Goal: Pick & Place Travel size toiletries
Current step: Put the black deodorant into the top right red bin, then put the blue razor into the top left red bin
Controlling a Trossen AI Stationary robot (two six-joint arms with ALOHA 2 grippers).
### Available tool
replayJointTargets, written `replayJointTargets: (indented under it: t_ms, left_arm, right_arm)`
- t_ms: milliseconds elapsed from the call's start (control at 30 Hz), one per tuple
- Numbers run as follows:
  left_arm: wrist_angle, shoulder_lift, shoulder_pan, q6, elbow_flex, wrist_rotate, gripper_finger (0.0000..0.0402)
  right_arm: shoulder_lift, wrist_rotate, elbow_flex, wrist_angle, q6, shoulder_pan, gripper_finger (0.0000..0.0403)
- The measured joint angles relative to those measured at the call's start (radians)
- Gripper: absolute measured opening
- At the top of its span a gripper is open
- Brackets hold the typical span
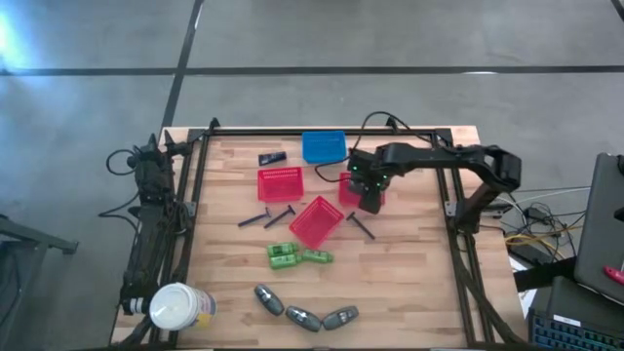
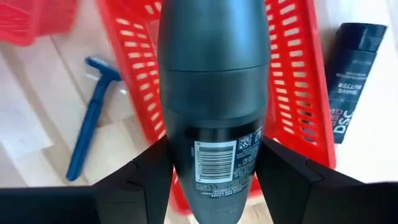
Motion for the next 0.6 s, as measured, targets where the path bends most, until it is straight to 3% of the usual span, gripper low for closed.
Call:
replayJointTargets:
  t_ms: [400,600]
  left_arm:
    - [0.0,0.0,0.0,0.0,0.0,0.0,0.0202]
    - [0.0,0.0,0.0,0.0,0.0,0.0,0.0202]
  right_arm:
    - [0.112,-0.006,0.109,-0.036,-0.028,-0.016,0.026]
    - [0.079,0.017,0.115,-0.061,-0.061,-0.015,0.0294]
